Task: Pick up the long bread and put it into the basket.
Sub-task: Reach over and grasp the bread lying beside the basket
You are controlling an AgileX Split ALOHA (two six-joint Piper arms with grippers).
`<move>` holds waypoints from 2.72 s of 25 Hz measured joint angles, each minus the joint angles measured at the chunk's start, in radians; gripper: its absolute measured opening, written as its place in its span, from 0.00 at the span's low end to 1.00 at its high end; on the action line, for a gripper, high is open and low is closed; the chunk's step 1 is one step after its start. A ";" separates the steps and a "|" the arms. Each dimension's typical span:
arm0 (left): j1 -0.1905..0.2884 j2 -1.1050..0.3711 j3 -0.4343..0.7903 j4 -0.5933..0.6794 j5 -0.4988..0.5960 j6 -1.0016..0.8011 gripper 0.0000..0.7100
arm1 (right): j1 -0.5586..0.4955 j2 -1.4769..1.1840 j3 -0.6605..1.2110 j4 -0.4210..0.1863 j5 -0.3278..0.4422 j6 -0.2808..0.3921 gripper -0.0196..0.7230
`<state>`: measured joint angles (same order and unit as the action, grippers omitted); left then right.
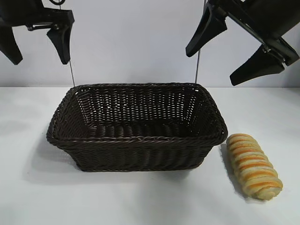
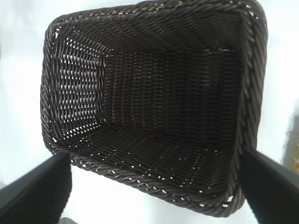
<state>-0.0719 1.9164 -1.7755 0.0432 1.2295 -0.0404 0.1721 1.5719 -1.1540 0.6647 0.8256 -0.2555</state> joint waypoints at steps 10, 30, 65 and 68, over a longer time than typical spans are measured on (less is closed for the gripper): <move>0.348 -0.153 0.000 0.026 0.006 0.024 0.98 | 0.000 0.000 0.000 -0.002 0.013 0.000 0.96; 0.097 -0.975 0.148 -0.037 0.041 0.110 0.98 | 0.000 0.000 0.000 -0.004 0.013 0.000 0.96; 0.054 -1.854 1.257 0.014 -0.069 -0.026 0.98 | 0.000 0.000 0.000 -0.006 0.024 -0.045 0.96; 0.054 -1.854 1.257 0.014 -0.073 -0.026 0.98 | 0.000 0.000 0.000 -0.011 0.025 -0.045 0.96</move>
<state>-0.0176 0.0623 -0.5185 0.0574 1.1564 -0.0659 0.1721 1.5719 -1.1540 0.6538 0.8508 -0.3006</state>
